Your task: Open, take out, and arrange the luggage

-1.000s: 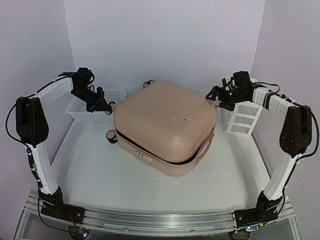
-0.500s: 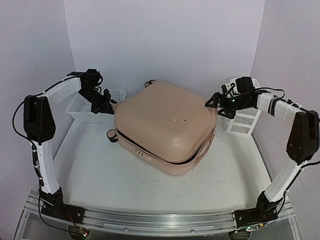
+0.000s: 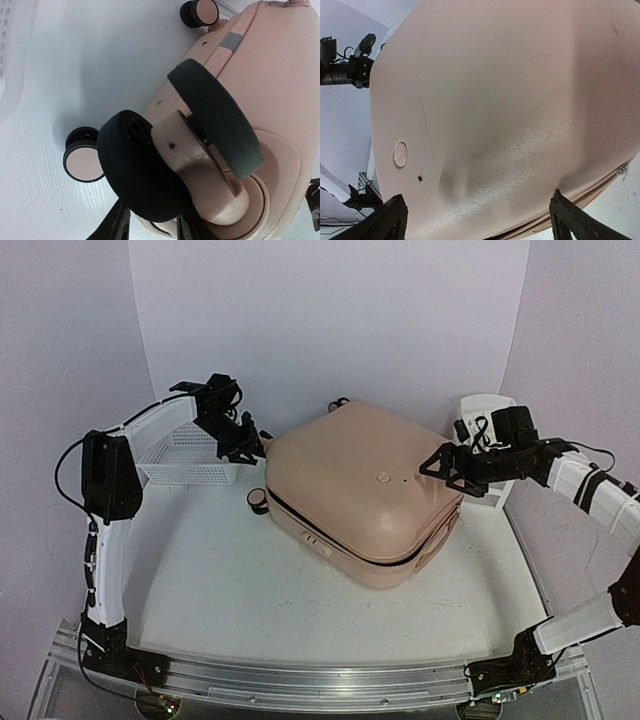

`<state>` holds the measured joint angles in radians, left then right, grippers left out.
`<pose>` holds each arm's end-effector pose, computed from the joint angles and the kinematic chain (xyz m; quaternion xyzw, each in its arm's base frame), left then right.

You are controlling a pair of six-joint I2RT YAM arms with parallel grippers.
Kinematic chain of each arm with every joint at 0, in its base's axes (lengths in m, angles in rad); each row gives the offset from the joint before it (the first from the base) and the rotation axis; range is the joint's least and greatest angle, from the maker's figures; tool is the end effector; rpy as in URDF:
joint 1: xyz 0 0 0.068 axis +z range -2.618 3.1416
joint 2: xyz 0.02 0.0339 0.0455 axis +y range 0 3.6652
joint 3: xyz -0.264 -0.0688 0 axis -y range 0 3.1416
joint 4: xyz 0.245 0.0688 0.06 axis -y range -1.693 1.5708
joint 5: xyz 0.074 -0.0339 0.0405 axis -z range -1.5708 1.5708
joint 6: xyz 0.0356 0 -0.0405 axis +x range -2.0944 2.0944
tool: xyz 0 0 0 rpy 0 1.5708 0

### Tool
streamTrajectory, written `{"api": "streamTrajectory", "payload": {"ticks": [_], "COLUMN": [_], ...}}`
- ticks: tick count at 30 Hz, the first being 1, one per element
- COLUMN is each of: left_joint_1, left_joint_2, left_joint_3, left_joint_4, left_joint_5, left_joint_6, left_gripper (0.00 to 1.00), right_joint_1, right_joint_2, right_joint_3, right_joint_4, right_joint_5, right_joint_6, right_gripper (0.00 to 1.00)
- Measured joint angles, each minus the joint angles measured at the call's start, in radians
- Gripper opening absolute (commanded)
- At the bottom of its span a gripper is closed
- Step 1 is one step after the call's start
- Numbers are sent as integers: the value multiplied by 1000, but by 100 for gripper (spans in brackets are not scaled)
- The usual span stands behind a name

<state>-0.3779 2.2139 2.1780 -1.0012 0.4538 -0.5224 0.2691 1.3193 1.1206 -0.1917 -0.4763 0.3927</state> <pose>0.4397 -0.1913 0.2847 -0.0087 0.9417 -0.3072 0.1369 0.2887 0.0966 0.3395 -0.0812 0.8139 0.3611 0.4478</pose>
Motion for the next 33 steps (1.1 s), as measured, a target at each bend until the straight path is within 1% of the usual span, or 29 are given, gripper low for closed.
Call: {"api": "streamTrajectory", "payload": {"ticks": [3, 4, 6, 8, 13, 15, 17, 19, 20, 22, 26, 29, 33], "left_joint_1": [-24, -31, -41, -53, -113, -149, -185, -235, -266, -332, -435, -481, -506], "left_joint_2": [-16, -37, -97, -193, -505, -649, -747, -820, -836, -837, -800, -771, -724], "left_joint_3": [-25, -58, -144, -264, -565, -676, -764, -863, -906, -986, -1085, -1108, -1107], "left_joint_4": [7, 19, 44, 72, 162, 219, 285, 372, 414, 499, 595, 647, 713], "left_joint_5": [-22, -38, -72, -83, -113, -136, -152, -169, -171, -178, -209, -233, -252], "left_joint_6": [-14, -24, -38, -57, -118, -164, -210, -270, -299, -361, -447, -480, -498], "left_gripper": [59, 63, 68, 69, 70, 67, 61, 57, 56, 54, 53, 53, 51], "right_joint_1": [0, 0, -1, -1, 0, 0, 0, 0, 0, 0, 0, 0, 0], "right_joint_2": [-16, -17, -18, -18, -31, -59, -100, -142, -158, -182, -203, -206, -195], "right_joint_3": [0, 0, 0, 0, -1, -19, -47, -84, -101, -139, -222, -273, -299], "right_joint_4": [-12, -20, -35, -48, -105, -112, -122, -132, -134, -137, -140, -143, -133], "right_joint_5": [25, 36, 61, 87, 208, 262, 307, 354, 374, 408, 471, 499, 507], "right_joint_6": [-3, -4, -7, -7, 14, 30, 45, 71, 84, 110, 170, 211, 249], "right_gripper": [98, 98, 95, 92, 88, 82, 76, 71, 67, 63, 59, 57, 57]}}
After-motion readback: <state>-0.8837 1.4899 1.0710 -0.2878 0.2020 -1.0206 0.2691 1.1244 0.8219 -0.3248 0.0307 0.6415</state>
